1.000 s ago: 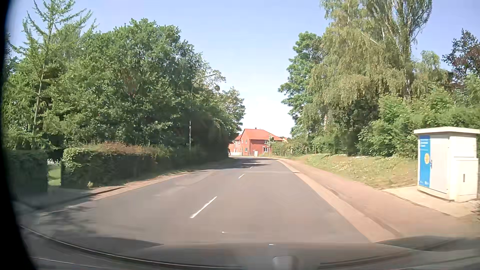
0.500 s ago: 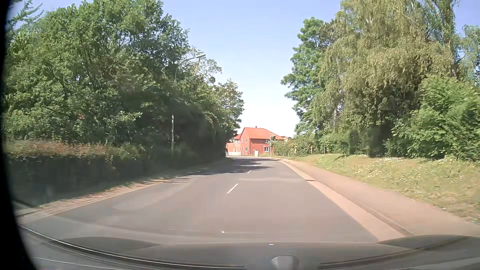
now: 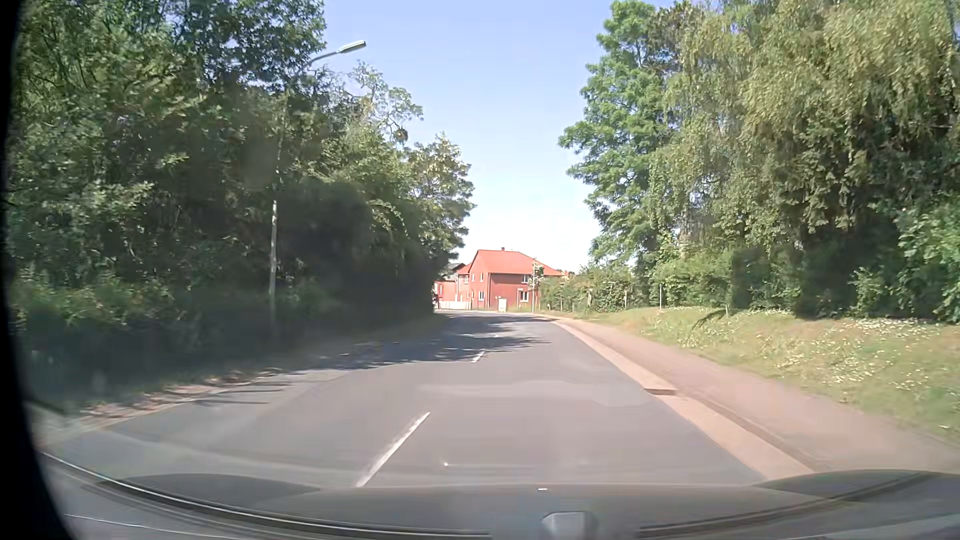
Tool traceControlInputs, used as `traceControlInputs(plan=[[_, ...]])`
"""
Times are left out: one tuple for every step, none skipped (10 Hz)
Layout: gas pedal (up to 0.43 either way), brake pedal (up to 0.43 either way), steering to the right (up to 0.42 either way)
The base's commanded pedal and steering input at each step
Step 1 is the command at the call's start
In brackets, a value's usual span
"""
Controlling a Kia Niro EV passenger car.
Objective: Follow the waypoints while adhering to traffic rules and regulations
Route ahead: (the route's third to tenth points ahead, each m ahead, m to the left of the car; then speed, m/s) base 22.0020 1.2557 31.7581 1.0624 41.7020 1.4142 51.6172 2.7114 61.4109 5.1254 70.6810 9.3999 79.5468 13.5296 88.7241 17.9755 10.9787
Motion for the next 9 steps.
traceControlInputs(plan=[[0.189, 0.006, 0.020], [0.189, 0.006, 0.020], [0.177, 0.006, 0.019], [0.177, 0.006, 0.018], [0.177, 0.006, 0.018], [0.157, 0.006, 0.017], [0.150, 0.006, 0.018], [0.150, 0.006, 0.017], [0.130, 0.006, 0.015]])
